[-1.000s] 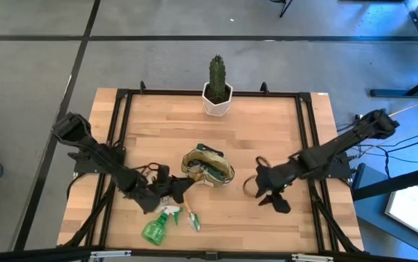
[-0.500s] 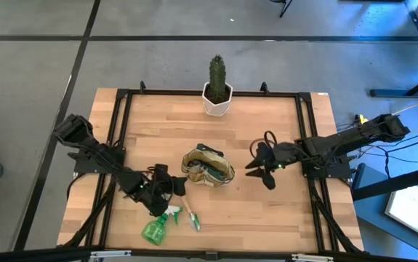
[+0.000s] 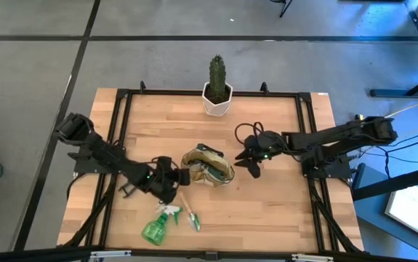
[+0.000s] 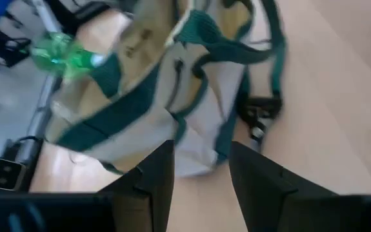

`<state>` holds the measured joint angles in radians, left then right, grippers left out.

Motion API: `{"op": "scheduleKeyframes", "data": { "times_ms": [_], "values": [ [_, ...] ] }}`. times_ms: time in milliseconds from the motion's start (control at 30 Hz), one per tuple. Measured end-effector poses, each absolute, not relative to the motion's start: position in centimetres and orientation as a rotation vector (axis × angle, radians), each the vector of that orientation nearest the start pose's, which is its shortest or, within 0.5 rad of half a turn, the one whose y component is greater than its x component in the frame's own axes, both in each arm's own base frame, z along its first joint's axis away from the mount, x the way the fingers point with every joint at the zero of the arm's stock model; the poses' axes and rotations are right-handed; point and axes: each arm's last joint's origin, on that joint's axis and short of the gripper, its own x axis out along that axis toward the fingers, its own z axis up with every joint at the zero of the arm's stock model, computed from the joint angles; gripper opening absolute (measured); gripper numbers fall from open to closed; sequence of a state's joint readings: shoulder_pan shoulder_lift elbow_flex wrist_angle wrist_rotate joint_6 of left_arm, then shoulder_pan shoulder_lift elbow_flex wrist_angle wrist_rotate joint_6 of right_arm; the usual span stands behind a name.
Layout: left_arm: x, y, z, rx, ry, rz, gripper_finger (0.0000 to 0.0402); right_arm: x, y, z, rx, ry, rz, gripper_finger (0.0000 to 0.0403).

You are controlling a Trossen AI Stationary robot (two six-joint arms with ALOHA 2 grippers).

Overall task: Pick & Place Garden tools in Gardening bag
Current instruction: Adjust the green gardening bag

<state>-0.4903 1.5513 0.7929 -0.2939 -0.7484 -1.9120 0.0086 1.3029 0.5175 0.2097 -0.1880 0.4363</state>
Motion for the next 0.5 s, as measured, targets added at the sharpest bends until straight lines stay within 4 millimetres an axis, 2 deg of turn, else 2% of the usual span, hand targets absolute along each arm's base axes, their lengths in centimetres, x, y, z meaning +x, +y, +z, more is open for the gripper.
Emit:
{"op": "scheduleKeyframes", "data": {
  "times_ms": [300, 500],
  "values": [
    [26.8, -8.3, 16.4, -1.122, 0.401, 0.909, 0.0003, 25.8, 1.6, 15.9, 0.516, 0.637, 0.174, 0.0149],
    [27.3, -7.2, 16.5, -1.086, 0.410, 0.913, 0.0004, 25.9, 2.4, 16.0, 0.512, 0.632, 0.208, 0.0149]
  ]
}}
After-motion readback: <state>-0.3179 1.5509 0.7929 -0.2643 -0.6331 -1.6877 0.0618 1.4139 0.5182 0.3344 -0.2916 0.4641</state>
